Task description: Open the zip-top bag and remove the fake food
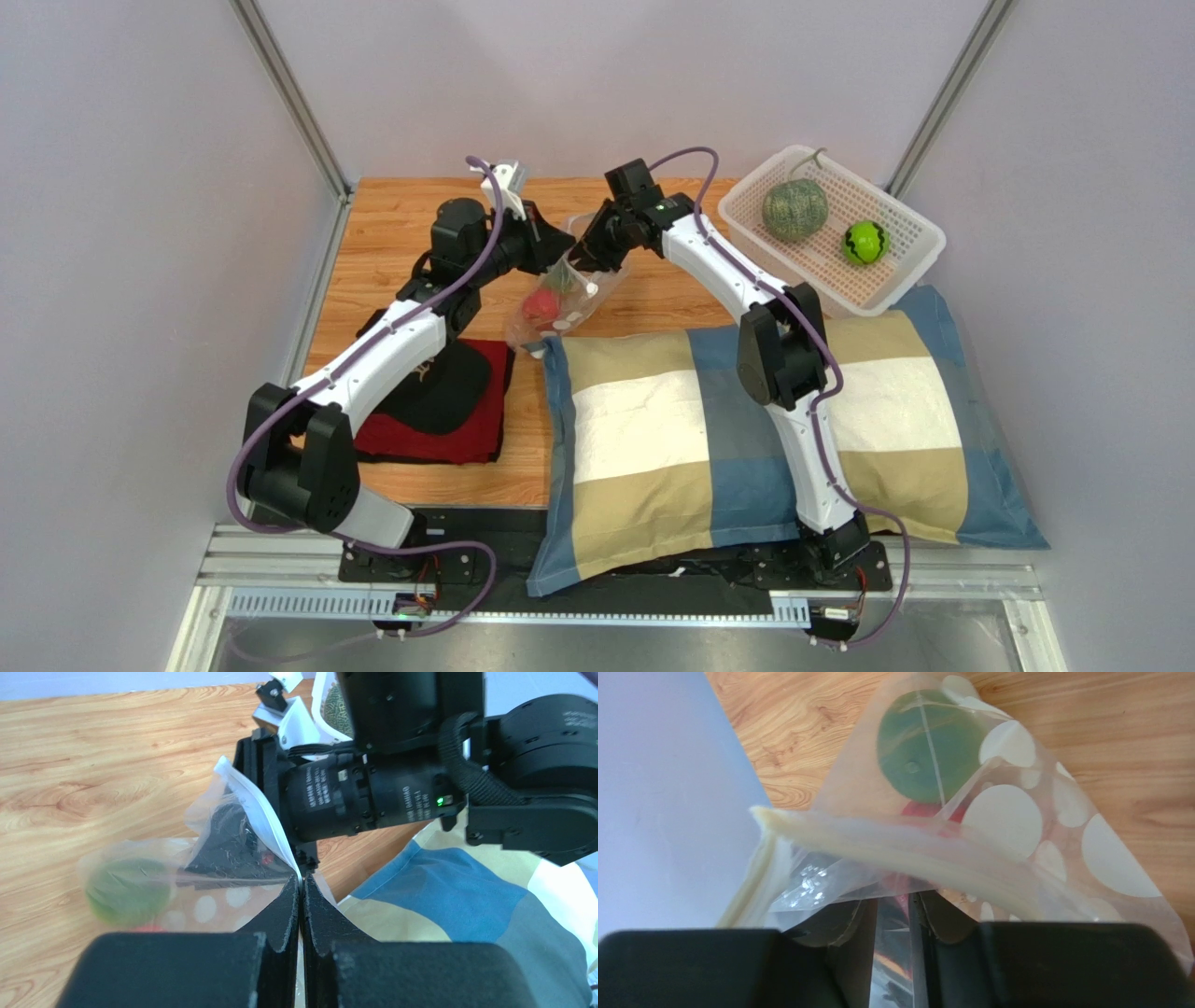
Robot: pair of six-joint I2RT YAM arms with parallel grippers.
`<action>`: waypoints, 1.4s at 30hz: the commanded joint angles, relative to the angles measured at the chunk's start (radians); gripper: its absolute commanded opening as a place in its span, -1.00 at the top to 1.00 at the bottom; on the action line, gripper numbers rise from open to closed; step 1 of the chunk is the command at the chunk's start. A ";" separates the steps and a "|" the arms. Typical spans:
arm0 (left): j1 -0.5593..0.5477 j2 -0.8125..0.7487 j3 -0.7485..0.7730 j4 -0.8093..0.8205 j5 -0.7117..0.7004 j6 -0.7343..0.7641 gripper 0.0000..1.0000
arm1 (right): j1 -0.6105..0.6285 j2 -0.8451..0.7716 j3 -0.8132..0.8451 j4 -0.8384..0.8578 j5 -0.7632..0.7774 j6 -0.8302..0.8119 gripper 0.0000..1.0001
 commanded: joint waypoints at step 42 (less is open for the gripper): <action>0.201 0.548 0.379 -0.654 -0.129 -0.005 0.99 | 0.038 0.126 -0.064 0.262 -0.190 -0.318 -0.41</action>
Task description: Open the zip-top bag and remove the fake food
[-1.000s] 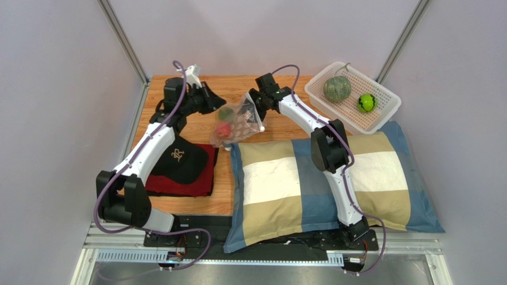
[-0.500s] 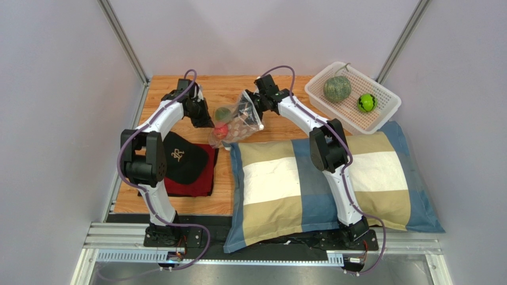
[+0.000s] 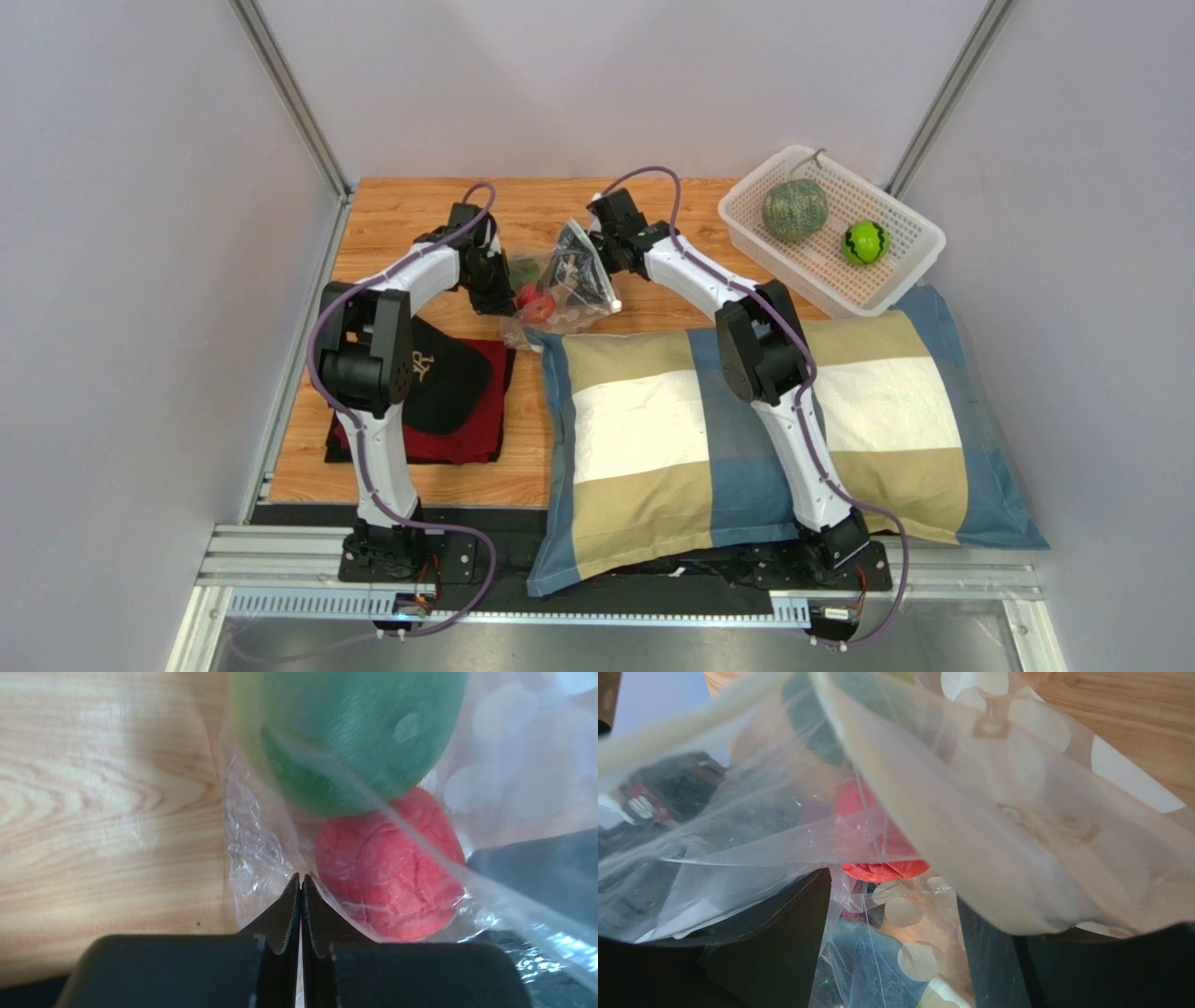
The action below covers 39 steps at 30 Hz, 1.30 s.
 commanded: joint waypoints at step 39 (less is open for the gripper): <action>-0.043 0.067 0.143 0.064 0.032 -0.054 0.88 | -0.027 0.094 0.029 0.201 -0.009 0.082 0.06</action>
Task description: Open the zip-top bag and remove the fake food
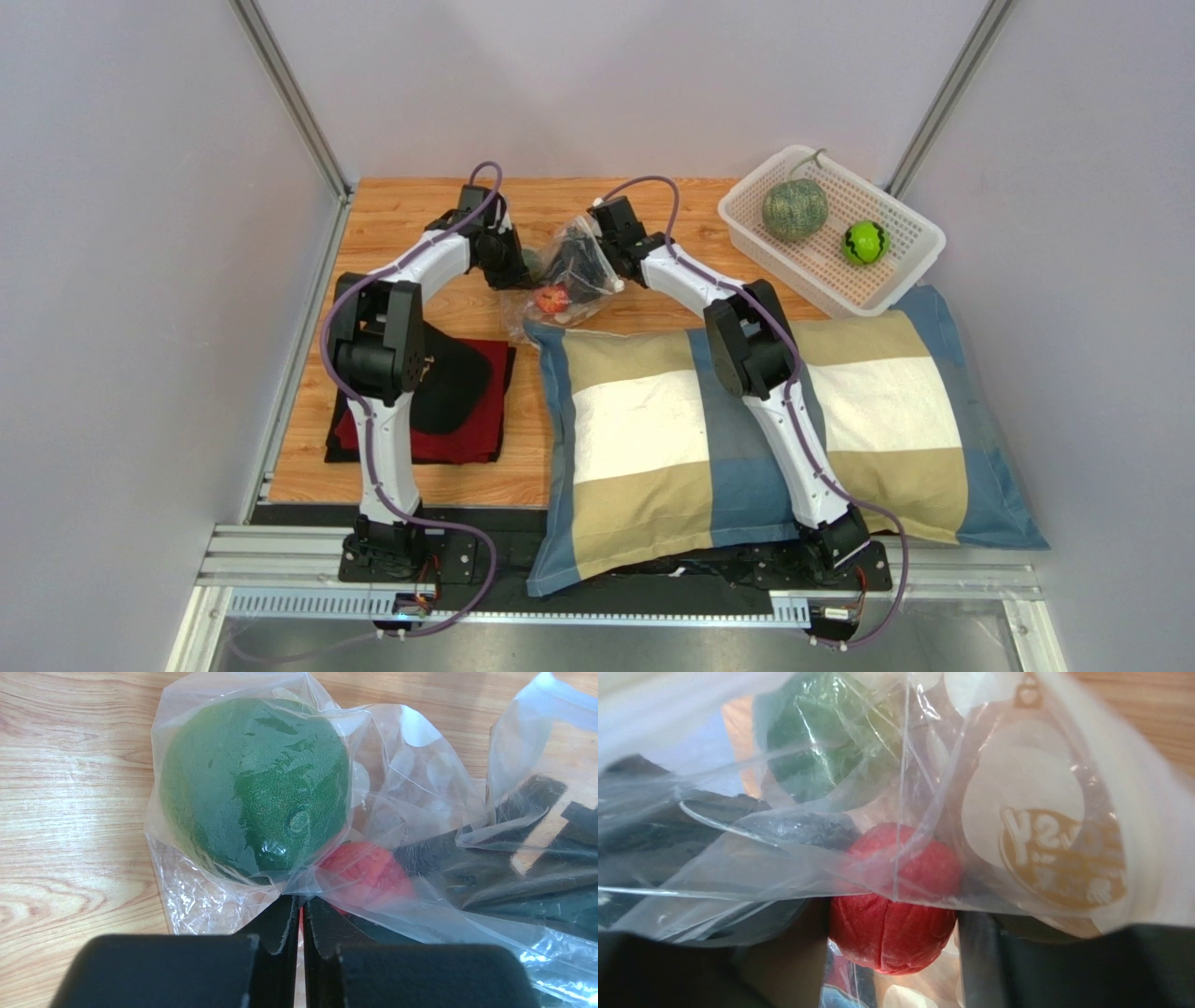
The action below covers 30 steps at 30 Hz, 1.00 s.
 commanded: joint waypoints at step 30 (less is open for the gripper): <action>-0.015 -0.544 -0.203 0.375 0.323 -0.219 0.09 | -0.017 -0.312 0.156 -0.423 0.408 -0.291 0.99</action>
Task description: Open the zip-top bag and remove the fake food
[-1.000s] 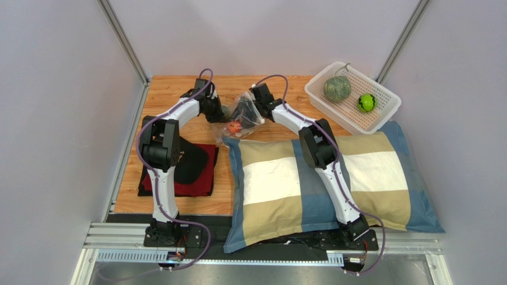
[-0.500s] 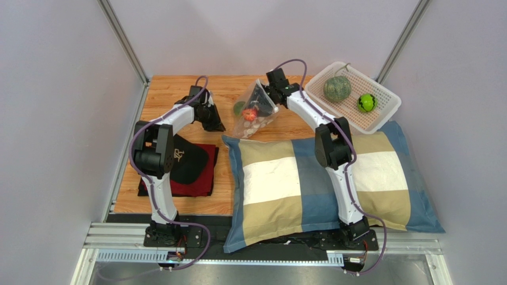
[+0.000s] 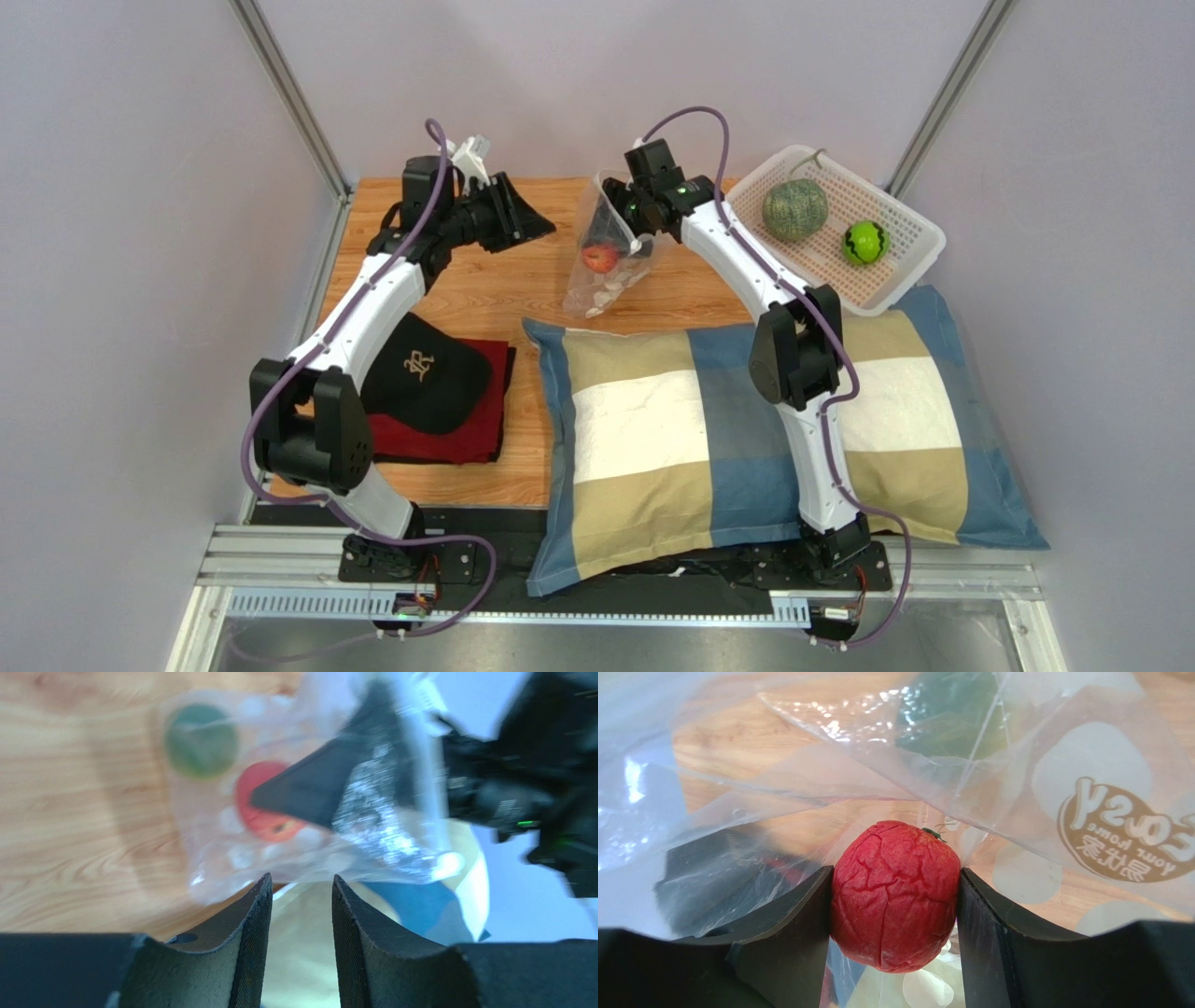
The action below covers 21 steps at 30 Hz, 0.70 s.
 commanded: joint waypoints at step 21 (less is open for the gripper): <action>-0.194 0.063 0.342 -0.298 -0.434 -0.042 -0.22 | 0.101 -0.135 -0.001 0.011 0.286 -0.136 1.00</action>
